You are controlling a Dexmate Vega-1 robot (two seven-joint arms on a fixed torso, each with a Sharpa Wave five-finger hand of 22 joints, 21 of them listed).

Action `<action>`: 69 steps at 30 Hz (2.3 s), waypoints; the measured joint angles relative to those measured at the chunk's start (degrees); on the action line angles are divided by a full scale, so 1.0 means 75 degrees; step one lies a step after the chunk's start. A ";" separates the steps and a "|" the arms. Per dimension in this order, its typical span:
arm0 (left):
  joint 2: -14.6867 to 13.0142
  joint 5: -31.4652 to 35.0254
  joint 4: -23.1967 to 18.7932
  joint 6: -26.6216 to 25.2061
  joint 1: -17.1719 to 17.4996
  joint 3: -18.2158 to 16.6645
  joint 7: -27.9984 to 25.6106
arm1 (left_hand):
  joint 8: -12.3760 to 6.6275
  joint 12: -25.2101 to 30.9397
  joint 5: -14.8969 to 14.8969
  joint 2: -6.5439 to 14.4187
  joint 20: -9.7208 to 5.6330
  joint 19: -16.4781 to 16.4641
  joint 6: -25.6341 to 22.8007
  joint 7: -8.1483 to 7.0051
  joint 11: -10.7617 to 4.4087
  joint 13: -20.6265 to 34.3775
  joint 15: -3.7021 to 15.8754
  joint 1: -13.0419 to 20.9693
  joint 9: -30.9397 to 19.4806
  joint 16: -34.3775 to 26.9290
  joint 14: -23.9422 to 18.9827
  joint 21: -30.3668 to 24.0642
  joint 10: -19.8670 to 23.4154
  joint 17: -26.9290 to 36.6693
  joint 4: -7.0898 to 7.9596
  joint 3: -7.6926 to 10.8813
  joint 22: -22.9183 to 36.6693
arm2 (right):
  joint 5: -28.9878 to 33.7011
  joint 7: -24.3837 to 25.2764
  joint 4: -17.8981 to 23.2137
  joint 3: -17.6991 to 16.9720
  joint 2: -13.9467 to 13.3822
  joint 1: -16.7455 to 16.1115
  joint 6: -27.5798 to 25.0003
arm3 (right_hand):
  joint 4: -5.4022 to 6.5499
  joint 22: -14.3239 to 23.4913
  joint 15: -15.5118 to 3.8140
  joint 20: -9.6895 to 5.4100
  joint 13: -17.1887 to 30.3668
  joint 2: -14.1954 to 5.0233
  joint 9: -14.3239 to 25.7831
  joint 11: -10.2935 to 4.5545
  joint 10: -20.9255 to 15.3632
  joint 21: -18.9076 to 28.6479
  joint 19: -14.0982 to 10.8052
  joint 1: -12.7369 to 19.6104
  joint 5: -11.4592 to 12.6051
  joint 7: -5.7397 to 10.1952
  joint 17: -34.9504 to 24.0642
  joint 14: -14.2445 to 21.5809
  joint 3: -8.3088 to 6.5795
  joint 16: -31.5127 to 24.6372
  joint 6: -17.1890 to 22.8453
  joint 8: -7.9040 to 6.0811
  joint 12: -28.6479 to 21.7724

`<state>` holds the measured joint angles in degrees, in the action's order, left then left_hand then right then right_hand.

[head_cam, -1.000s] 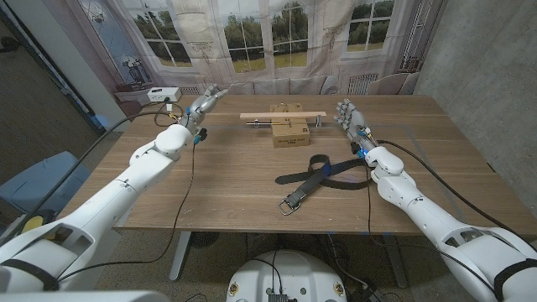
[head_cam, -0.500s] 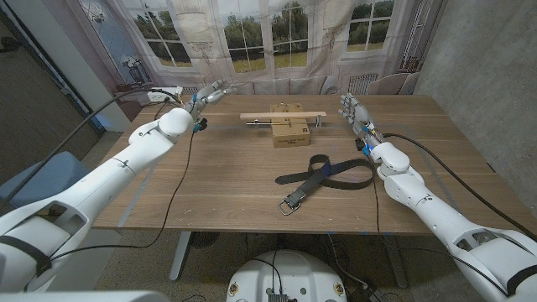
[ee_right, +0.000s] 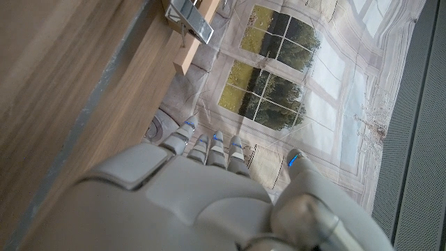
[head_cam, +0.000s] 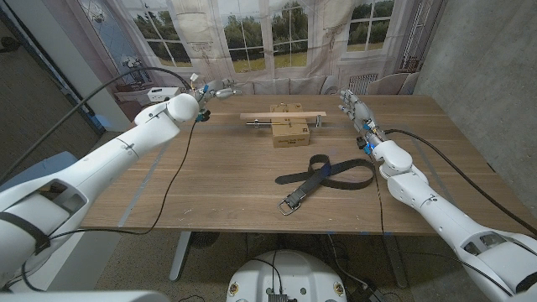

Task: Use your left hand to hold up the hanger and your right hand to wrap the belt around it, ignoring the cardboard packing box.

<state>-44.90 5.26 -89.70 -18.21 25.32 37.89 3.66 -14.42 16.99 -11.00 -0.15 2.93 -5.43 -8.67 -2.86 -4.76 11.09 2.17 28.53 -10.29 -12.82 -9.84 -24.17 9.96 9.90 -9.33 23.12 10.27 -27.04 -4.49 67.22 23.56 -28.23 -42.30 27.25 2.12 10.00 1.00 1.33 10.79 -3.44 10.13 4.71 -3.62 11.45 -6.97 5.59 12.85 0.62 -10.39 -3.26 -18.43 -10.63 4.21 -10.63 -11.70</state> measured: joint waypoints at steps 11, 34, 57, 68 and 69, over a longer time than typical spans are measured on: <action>0.0052 0.0924 -0.0114 -0.0588 -0.1154 0.0988 0.0921 | -0.0030 0.0117 0.0000 -0.0112 0.0100 -0.0244 -0.0672 0.0055 0.0090 0.0001 -0.0002 0.0391 -0.0036 -0.0043 -0.0439 0.0000 0.0713 0.0014 -0.0031 -0.0032 0.0000 | -0.0044 0.0012 0.0204 -0.0086 -0.0115 -0.0188 0.0141 | -0.0032 0.0000 0.0042 0.0000 0.0000 0.0000 0.0000 0.0041 -0.0041 0.0000 0.0000 0.0000 0.0000 0.0000 0.0000 0.0040 0.0032 0.0000 -0.0001 0.0000 0.0000; 0.0891 0.2236 0.0916 -0.1204 -0.3212 0.2580 0.3765 | 0.0314 -0.0319 0.0000 -0.0096 0.0183 -0.0160 -0.0299 -0.0151 0.0280 0.0070 -0.0059 0.0663 -0.0035 0.0231 0.0029 0.0206 0.0027 0.0051 0.0096 -0.0159 0.0036 | -0.0164 0.0189 0.0686 -0.0288 -0.0335 -0.0630 0.0240 | -0.0031 -0.0001 0.0083 0.0000 -0.0001 0.0000 0.0001 -0.0001 -0.0080 0.0000 0.0001 -0.0001 0.0000 -0.0013 -0.0001 0.0080 0.0032 0.0000 0.0070 0.0000 0.0000; 0.2103 0.2842 0.2800 -0.0787 -0.4391 0.3757 0.5028 | 0.0243 -0.0259 -0.0062 -0.0065 0.0048 -0.0404 -0.0931 -0.0024 0.0215 0.0068 0.0001 0.0956 -0.0073 0.0177 -0.0279 0.0266 0.0507 0.0029 0.0097 -0.0286 0.0035 | -0.0201 0.0279 0.0765 -0.0356 -0.0375 -0.0756 0.0325 | -0.0031 -0.0001 0.0115 0.0015 -0.0001 0.0000 0.0001 0.0051 -0.0132 0.0000 -0.0015 -0.0001 0.0000 -0.0014 -0.0002 0.0110 0.0032 0.0000 0.0068 0.0000 0.0000; 0.2587 0.3080 0.3498 -0.0469 -0.4514 0.4094 0.4942 | 0.0314 -0.0228 -0.0062 -0.0026 0.0058 -0.0559 -0.0841 -0.0051 0.0089 0.0068 0.0024 0.1055 -0.0049 0.0178 -0.0493 0.0266 0.0794 0.0030 0.0128 -0.0317 0.0035 | -0.0231 0.0236 0.0696 -0.0382 -0.0375 -0.0788 0.0387 | -0.0031 -0.0001 0.0127 0.0041 -0.0001 0.0000 0.0001 0.0054 -0.0135 0.0000 -0.0041 -0.0001 0.0000 0.0015 -0.0002 0.0123 0.0032 0.0000 0.0096 0.0000 0.0000; 0.2600 0.3098 0.3509 -0.0450 -0.4514 0.4107 0.4922 | 0.0314 -0.0229 -0.0062 -0.0059 0.0058 -0.0559 -0.0872 -0.0020 0.0089 0.0068 0.0024 0.1088 -0.0048 0.0178 -0.0493 0.0266 0.0793 0.0030 0.0128 -0.0317 0.0035 | -0.0231 0.0236 0.0693 -0.0383 -0.0374 -0.0790 0.0387 | -0.0031 -0.0001 0.0139 0.0041 -0.0001 0.0000 0.0001 0.0054 -0.0135 0.0000 -0.0041 -0.0001 0.0000 0.0014 -0.0002 0.0134 0.0032 0.0000 0.0096 0.0000 0.0000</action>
<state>-25.41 28.50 -63.38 -21.59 -8.53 68.69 40.58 -12.07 15.28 -11.46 -0.59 3.37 -9.62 -15.21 -3.01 -4.09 11.60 2.36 36.69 -10.65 -11.49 -13.53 -22.18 15.91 10.13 -8.38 20.74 10.53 -28.77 -2.72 72.42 20.69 -31.04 -48.23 30.15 1.88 9.99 2.04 1.64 10.78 -3.44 10.14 5.11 -4.63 11.45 -7.28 5.59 12.85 0.72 -10.41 -2.26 -18.19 -10.63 4.93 -10.63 -11.70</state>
